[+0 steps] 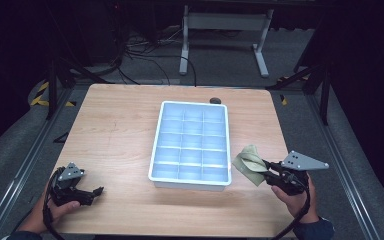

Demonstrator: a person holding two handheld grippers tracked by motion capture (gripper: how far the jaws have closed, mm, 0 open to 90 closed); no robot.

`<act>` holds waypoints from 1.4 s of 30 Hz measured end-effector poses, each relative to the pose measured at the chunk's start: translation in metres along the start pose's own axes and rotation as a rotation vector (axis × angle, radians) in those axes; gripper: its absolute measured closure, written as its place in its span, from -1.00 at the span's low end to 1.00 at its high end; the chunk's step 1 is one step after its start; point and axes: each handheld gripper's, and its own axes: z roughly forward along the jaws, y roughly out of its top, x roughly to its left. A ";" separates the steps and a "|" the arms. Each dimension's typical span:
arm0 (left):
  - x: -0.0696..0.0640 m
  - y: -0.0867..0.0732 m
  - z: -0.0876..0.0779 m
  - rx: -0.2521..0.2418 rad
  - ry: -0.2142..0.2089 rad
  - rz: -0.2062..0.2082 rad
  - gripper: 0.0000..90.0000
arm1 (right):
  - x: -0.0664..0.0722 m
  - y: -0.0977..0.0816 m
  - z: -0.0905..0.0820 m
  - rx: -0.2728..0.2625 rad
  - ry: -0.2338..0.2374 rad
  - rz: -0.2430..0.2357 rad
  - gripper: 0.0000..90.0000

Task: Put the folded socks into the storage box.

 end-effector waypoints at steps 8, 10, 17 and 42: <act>0.000 0.000 0.000 0.001 0.000 0.002 -0.99 | 0.002 0.007 0.005 0.003 0.004 -0.019 0.67; 0.000 0.000 0.000 0.001 0.000 0.001 -0.99 | 0.003 0.010 0.007 0.002 0.005 -0.026 0.67; 0.000 0.000 0.000 0.003 0.000 0.002 -0.99 | 0.003 0.014 0.012 0.004 -0.003 -0.030 0.67; 0.000 0.000 0.000 0.001 0.000 0.002 -0.99 | 0.013 0.033 0.037 0.028 0.033 -0.070 0.66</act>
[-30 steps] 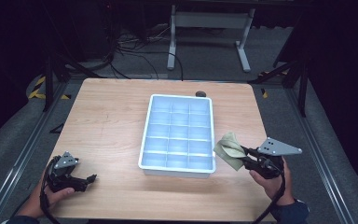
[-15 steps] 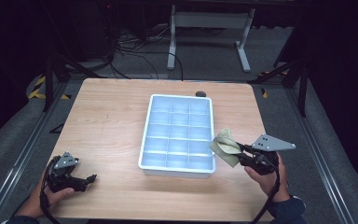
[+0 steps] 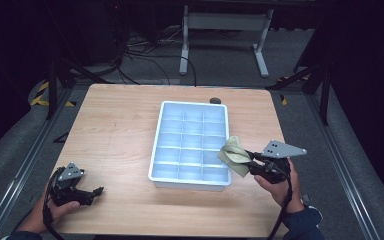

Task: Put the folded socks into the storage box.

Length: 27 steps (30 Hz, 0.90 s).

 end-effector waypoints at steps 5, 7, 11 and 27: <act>0.000 0.000 0.000 0.000 0.000 0.000 -0.99 | 0.003 0.004 0.007 0.007 0.016 -0.014 0.66; 0.000 0.000 0.000 0.000 0.000 0.000 -0.99 | 0.003 0.005 0.010 0.008 0.029 -0.018 0.66; 0.000 0.000 0.000 0.000 0.000 -0.001 -0.99 | 0.005 0.008 0.019 0.026 0.037 -0.029 0.66; 0.000 0.000 0.000 0.003 -0.001 0.001 -0.99 | 0.011 0.021 0.050 0.060 0.040 -0.067 0.66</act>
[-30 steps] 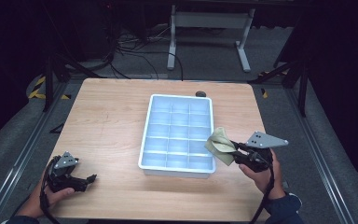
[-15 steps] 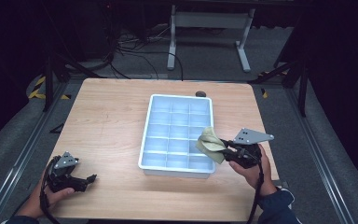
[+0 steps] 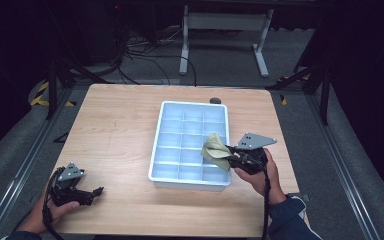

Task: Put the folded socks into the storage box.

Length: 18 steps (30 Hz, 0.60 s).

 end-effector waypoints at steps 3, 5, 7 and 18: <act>0.000 0.000 0.000 -0.001 0.000 -0.001 -0.99 | -0.001 0.003 0.007 0.006 -0.010 -0.007 0.67; 0.000 0.000 0.000 0.000 0.000 0.000 -0.99 | -0.002 0.003 0.011 0.005 -0.011 -0.009 0.66; 0.000 0.000 0.000 -0.003 0.002 -0.001 -0.99 | -0.001 0.004 0.016 0.018 -0.020 -0.012 0.66; 0.000 0.000 0.000 -0.001 0.000 -0.001 -0.99 | -0.002 -0.002 0.035 0.146 -0.057 -0.048 0.67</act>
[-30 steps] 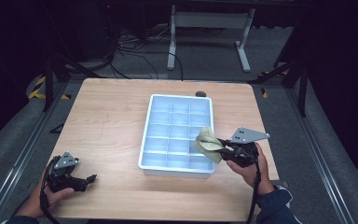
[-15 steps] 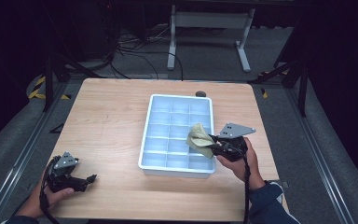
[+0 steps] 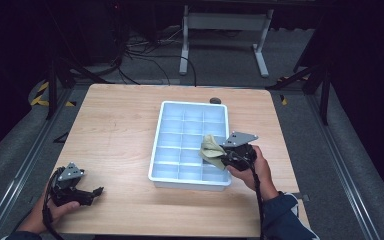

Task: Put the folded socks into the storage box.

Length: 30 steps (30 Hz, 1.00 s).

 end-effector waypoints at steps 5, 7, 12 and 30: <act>0.000 0.000 0.000 0.000 0.000 0.000 -0.99 | 0.000 -0.001 0.004 0.046 0.002 -0.021 0.67; 0.000 0.000 0.000 -0.005 0.002 -0.001 -0.99 | 0.001 -0.001 0.005 0.064 -0.001 -0.033 0.66; 0.000 0.000 0.000 0.000 -0.001 0.000 -0.99 | 0.004 0.000 0.009 0.108 0.012 -0.067 0.66; 0.000 0.000 0.000 0.000 -0.002 0.001 -0.99 | 0.002 0.008 0.029 0.255 0.110 -0.111 0.66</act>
